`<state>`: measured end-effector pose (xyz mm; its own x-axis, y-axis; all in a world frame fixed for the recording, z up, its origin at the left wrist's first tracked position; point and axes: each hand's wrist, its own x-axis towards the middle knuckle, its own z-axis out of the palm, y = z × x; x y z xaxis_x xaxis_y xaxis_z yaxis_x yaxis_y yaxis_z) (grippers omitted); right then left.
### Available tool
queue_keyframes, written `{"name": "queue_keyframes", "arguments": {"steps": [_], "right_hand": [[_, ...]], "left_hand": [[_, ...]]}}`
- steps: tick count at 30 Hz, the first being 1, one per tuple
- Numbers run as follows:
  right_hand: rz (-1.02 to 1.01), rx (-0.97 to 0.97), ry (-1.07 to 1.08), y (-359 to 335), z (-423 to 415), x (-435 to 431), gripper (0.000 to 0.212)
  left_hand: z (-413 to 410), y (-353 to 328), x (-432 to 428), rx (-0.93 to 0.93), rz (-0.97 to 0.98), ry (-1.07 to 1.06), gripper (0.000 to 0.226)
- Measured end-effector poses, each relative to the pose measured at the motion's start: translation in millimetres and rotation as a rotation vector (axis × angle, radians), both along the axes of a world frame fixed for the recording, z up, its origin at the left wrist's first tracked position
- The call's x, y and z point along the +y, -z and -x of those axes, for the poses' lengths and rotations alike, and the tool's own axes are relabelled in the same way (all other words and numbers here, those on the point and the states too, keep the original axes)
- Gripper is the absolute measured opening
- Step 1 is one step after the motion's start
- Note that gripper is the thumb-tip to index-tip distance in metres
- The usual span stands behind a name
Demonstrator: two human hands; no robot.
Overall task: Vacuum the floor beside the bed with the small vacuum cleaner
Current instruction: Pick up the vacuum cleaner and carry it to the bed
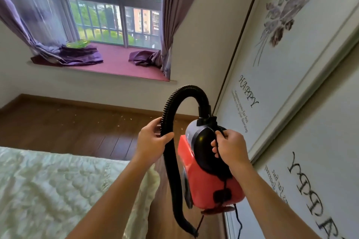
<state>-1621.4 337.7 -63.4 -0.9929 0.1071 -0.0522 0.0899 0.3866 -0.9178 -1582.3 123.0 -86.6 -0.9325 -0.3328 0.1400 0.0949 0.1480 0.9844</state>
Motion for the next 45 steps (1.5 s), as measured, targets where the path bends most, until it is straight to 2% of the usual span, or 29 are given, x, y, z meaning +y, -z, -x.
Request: {"name": "queue_keyframes", "arguments": {"steps": [10, 21, 32, 39, 45], "right_hand": [[0.069, 0.011, -0.064, -13, 161, -62, 0.019], [0.125, -0.091, -0.280, 7, 369, -142, 0.021], [0.159, -0.141, -0.569, -1, 471, -299, 0.019], [0.194, -0.164, -0.760, -7, 489, -425, 0.025], [0.204, -0.222, -0.915, -9, 491, -515, 0.027]], "left_hand": [[154, -11, -65, -0.011, 0.023, -0.025, 0.041], [311, -9, -122, -0.027, 0.016, -0.244, 0.036], [358, -19, -232, -0.017, 0.036, -0.589, 0.029], [361, -17, -331, 0.018, 0.052, -0.820, 0.029], [346, -16, -393, -0.047, 0.125, -0.978, 0.029]]}}
